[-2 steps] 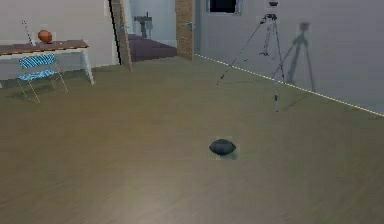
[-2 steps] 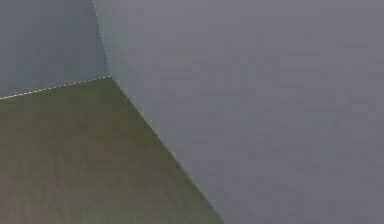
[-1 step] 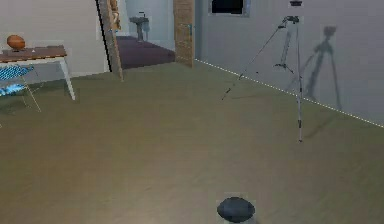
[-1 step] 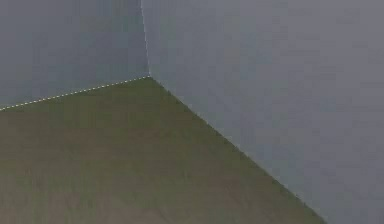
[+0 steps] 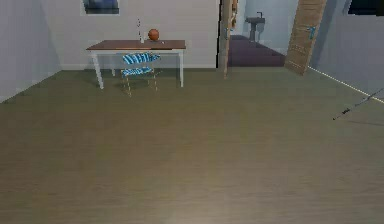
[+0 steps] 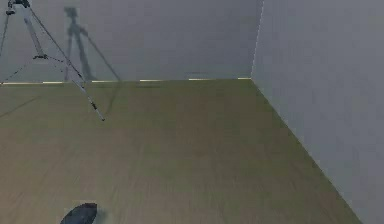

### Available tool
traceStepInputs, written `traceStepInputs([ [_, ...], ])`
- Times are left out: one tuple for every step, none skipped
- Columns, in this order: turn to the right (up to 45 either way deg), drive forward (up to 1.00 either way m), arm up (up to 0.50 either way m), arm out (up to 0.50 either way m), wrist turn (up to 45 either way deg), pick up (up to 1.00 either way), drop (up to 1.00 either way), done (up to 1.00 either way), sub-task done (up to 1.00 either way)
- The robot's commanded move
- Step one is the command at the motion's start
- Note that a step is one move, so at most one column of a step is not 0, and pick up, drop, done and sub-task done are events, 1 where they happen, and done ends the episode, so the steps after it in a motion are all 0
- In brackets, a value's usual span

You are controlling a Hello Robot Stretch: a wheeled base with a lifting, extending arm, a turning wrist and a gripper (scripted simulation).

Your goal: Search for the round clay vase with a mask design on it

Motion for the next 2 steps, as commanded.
traceStepInputs([
  [0.0,0.75,0.0,0.0,0.0,0.0,0.0,0.0,0.0],
  [21.0,0.0,0.0,0.0,0.0,0.0,0.0,0.0,0.0],
])
